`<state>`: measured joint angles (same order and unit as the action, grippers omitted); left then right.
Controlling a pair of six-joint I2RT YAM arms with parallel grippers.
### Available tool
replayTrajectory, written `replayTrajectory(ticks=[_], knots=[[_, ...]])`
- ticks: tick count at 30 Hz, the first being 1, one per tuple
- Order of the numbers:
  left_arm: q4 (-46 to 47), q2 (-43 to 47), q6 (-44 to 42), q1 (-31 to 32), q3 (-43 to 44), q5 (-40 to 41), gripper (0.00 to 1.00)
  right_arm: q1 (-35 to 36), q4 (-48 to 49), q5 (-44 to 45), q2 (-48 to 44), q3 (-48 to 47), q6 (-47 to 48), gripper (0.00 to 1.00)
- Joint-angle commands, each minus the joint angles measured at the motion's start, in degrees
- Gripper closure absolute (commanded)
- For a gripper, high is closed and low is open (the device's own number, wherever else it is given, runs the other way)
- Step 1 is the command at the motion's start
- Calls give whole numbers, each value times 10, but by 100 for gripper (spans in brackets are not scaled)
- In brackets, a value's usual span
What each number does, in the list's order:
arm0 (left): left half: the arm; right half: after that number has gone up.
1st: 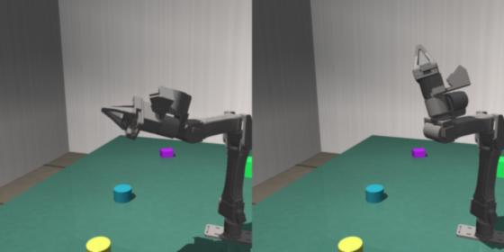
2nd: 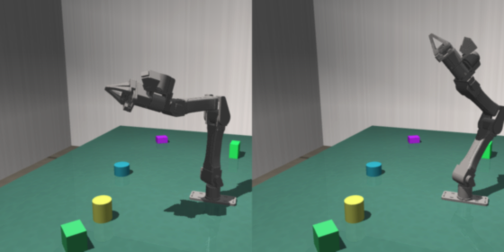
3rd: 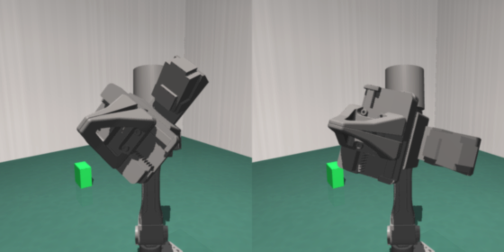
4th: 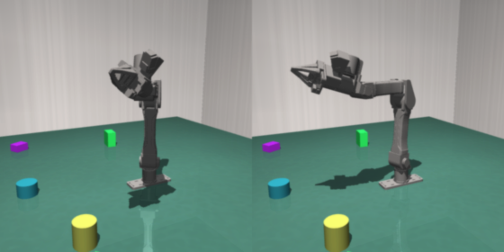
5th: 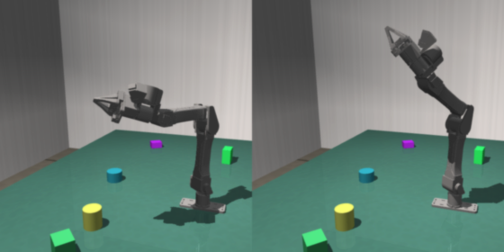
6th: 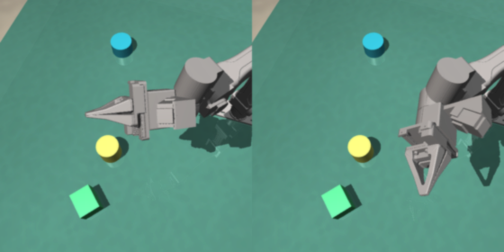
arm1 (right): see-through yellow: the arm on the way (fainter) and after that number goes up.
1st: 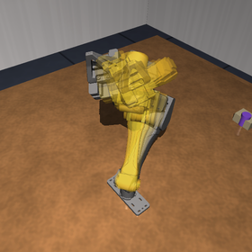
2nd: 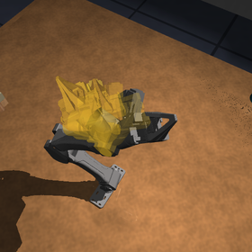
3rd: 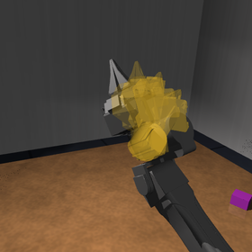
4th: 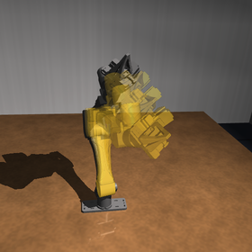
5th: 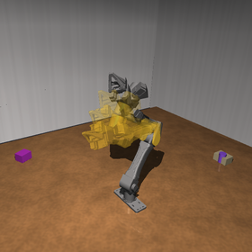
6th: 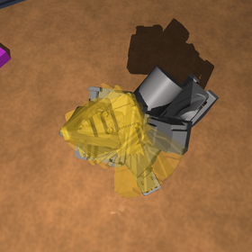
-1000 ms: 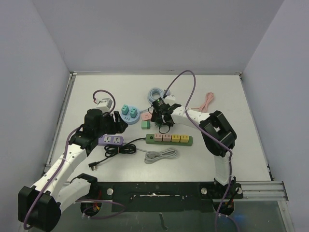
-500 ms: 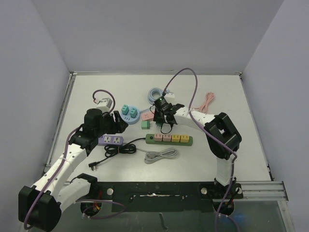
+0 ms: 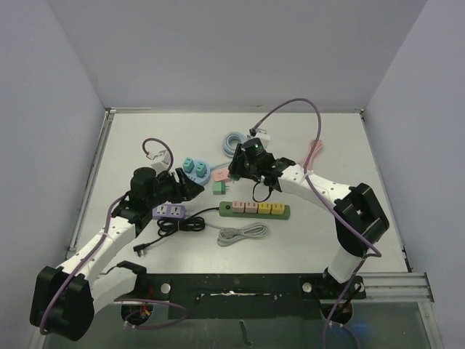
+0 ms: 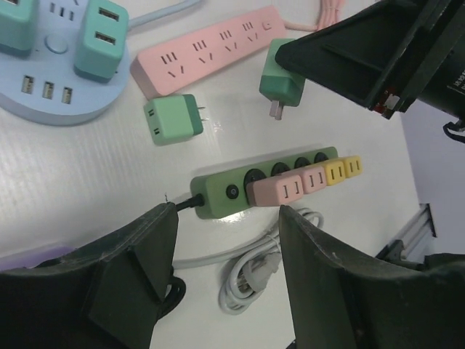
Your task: Insert the plug
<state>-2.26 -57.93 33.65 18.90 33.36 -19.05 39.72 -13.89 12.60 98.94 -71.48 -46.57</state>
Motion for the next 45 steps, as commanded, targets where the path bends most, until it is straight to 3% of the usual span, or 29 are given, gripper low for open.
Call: replayTrajectory(ticks=[1,4,10,19,22,27,30,33,35,40,45], knots=[[229,-28,119,6,-44,-70,44,3,83,-74,-66,36,-57,58],[293,-60,142,30,-49,-67,44,12,111,-102,-94,66,-92,58],[316,-101,117,91,-28,-17,44,33,136,-112,-136,107,-139,57],[362,-107,104,119,-32,17,44,51,134,-138,-157,112,-155,55],[374,-105,110,123,-38,24,51,56,136,-140,-158,113,-157,55],[393,-97,110,125,-48,25,79,58,134,-143,-161,115,-154,52],[395,-89,87,126,-53,22,98,55,131,-149,-167,117,-140,40],[395,-77,44,126,-55,-6,100,36,141,-177,-186,129,-110,23],[402,-60,8,126,-57,-33,100,24,149,-193,-206,142,-102,19],[428,-17,-86,131,-60,-108,100,4,154,-242,-255,166,-126,19],[386,7,-186,134,-35,-150,100,2,146,-263,-288,175,-151,21]])
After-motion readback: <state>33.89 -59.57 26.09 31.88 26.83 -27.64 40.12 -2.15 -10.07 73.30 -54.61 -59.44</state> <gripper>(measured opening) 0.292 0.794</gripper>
